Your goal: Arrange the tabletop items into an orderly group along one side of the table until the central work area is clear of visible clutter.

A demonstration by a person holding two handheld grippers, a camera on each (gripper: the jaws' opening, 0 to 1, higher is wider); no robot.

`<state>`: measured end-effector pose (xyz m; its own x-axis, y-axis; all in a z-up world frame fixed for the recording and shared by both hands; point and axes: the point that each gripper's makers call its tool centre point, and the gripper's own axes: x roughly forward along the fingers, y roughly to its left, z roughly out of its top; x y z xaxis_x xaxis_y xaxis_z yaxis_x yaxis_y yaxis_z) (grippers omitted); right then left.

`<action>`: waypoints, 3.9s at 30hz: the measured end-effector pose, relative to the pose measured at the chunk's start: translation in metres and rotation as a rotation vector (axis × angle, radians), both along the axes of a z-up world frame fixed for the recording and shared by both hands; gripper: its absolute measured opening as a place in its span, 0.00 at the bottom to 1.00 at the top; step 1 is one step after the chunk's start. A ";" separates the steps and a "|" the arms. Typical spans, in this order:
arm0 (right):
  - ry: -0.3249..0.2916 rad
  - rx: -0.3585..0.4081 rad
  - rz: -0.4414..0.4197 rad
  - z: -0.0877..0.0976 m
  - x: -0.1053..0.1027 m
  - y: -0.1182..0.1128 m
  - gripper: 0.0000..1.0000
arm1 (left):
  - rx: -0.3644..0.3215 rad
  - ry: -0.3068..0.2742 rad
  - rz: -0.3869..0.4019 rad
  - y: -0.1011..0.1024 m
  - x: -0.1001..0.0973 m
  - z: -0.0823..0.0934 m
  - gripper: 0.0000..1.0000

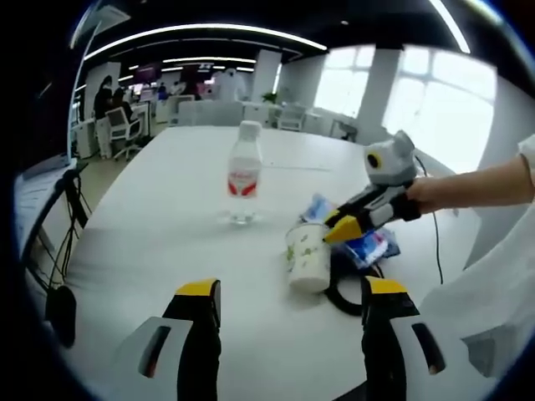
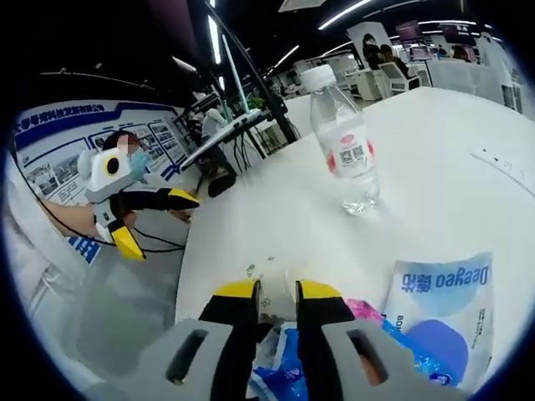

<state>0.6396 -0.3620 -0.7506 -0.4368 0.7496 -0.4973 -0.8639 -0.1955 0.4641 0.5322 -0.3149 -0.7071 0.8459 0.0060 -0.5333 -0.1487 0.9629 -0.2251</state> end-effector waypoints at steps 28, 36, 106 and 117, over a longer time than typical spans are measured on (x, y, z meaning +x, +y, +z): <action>-0.269 0.128 0.181 0.043 -0.008 0.009 0.00 | -0.008 -0.014 0.047 0.001 -0.007 0.001 0.63; -0.370 0.072 0.127 0.044 0.026 0.016 0.00 | -0.018 -0.014 0.049 -0.003 -0.008 -0.001 0.63; -0.550 -0.268 0.282 0.012 0.083 0.048 0.00 | -0.148 -0.042 0.172 -0.004 -0.034 -0.018 0.58; -0.556 -0.288 0.318 0.012 0.076 0.054 0.00 | -0.166 -0.055 0.186 -0.002 -0.035 -0.018 0.56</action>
